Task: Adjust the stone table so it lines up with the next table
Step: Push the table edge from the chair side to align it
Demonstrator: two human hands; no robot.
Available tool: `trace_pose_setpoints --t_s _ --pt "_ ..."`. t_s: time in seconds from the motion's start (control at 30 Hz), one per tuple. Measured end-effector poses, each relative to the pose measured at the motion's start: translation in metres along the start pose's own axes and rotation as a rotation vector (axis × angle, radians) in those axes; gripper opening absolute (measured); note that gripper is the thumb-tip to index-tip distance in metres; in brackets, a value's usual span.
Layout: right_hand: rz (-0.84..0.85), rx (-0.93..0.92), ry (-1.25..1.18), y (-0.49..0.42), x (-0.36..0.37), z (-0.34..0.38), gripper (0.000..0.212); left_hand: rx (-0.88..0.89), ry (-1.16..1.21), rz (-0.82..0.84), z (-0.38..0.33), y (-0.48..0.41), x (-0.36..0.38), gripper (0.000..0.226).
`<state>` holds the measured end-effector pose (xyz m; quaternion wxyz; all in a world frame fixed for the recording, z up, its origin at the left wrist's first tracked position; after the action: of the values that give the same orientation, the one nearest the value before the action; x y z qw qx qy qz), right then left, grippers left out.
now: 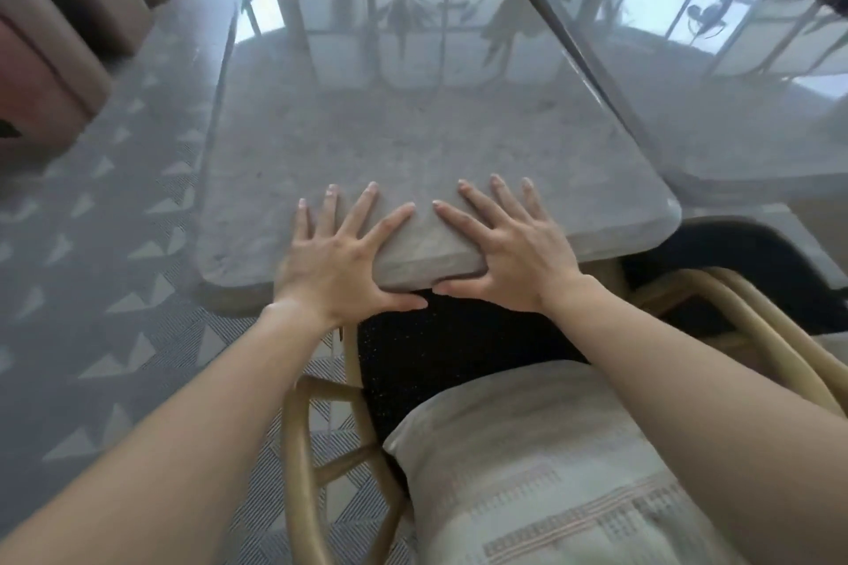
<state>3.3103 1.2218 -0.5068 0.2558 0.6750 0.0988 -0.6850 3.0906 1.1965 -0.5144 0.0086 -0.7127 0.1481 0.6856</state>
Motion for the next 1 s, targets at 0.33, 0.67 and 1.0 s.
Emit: trace_pose_setpoints --t_s 0.33,0.67,1.0 --pt "-0.167 -0.008 0.11 -0.01 0.01 -0.006 0.106 0.029 -0.116 -0.111 0.0 -0.007 0.002 0.108" --pt "-0.127 -0.023 0.123 -0.028 0.005 -0.003 0.108 0.03 -0.097 -0.103 0.016 -0.018 -0.004 0.109" --pt "-0.103 -0.027 0.139 -0.059 -0.007 -0.01 0.107 0.042 -0.064 -0.125 0.037 -0.05 -0.009 0.112"
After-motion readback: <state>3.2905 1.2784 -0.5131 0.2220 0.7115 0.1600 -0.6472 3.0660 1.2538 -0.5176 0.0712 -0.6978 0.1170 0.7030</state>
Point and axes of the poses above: each hand's wrist, its own y-axis away from the middle knuckle, its own x-axis out of the palm, z = x × y, the point moved 4 cm from there along -y, towards the middle knuckle, and after that the axes turned 7 degrees about z, right-handed, at the moved point
